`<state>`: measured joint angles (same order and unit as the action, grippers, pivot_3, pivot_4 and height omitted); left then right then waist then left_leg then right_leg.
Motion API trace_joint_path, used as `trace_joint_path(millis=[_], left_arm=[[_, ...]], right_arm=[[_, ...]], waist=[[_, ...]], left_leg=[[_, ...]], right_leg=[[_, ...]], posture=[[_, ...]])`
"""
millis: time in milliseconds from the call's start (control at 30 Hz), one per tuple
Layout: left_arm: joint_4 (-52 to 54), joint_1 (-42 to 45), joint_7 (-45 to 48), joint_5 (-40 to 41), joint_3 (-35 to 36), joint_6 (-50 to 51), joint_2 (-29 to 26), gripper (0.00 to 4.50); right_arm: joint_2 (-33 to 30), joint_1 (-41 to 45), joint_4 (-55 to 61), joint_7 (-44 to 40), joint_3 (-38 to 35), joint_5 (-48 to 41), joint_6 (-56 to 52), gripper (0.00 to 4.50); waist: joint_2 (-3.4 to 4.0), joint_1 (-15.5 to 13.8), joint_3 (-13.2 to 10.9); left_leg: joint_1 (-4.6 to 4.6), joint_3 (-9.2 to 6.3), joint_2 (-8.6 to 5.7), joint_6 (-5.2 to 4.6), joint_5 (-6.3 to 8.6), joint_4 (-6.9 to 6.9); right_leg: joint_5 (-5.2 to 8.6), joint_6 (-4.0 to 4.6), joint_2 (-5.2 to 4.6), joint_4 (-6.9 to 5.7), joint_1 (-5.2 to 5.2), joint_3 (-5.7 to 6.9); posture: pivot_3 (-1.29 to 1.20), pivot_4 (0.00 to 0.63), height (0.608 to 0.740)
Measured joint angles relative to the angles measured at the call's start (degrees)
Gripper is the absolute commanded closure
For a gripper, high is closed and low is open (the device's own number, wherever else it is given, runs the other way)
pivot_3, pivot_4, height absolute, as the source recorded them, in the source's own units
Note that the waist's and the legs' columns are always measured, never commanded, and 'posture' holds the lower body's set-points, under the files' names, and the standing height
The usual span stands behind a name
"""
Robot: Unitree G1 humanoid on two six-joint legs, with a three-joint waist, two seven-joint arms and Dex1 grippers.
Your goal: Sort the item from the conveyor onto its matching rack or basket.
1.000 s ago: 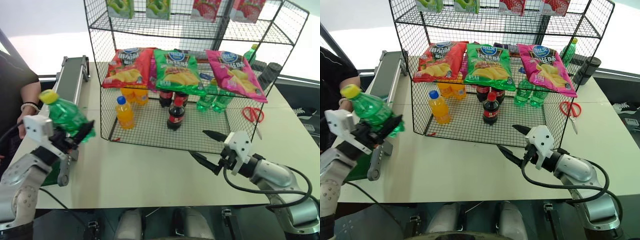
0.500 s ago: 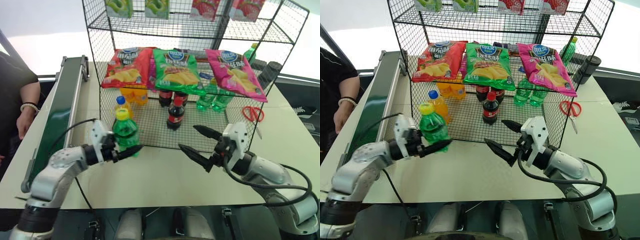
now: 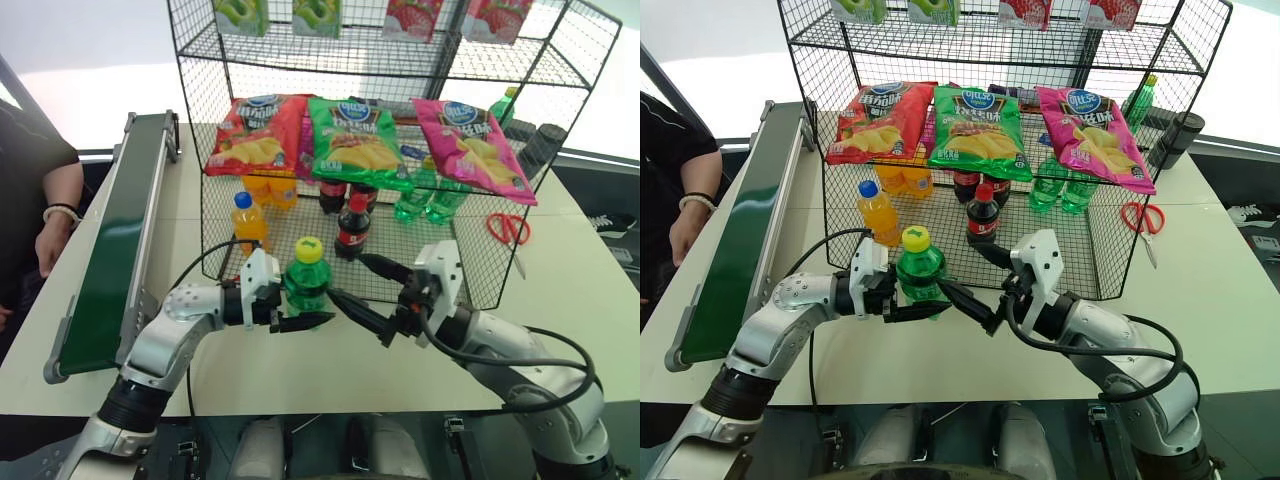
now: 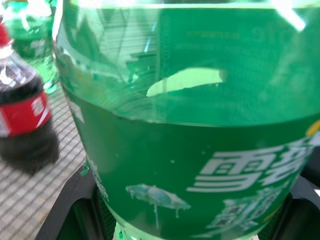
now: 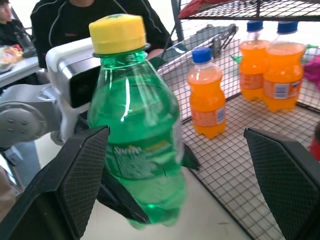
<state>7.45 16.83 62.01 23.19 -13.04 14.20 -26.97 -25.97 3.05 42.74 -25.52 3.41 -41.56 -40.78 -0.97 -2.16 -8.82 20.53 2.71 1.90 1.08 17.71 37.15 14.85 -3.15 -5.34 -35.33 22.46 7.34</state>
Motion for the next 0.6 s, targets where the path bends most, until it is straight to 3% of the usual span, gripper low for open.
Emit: trace_joint_path(millis=[467,600], left_arm=[[-5.58,6.09,4.18,-3.84,-3.77,-4.34,4.76,1.73],[-5.77,6.09,5.05,-3.90,-3.79,-4.47,4.76,1.73]], right_arm=[[-0.16,2.79,-2.47,-1.69,2.87,0.81,-0.17,0.00],[-0.31,2.93,-2.66,-1.74,2.56,0.61,-1.07,1.20]], waist=[[-0.01,0.02,0.00],[0.00,0.03,0.00]], left_leg=[[0.00,-0.02,0.01,-0.01,0.00,0.00],[-0.01,-0.02,0.02,-0.01,0.00,0.01]], right_leg=[[0.00,-0.01,0.07,-0.02,0.00,0.00],[0.00,-0.01,0.07,-0.02,0.00,0.00]], posture=[[0.00,0.150,0.733],[0.00,0.150,0.733]])
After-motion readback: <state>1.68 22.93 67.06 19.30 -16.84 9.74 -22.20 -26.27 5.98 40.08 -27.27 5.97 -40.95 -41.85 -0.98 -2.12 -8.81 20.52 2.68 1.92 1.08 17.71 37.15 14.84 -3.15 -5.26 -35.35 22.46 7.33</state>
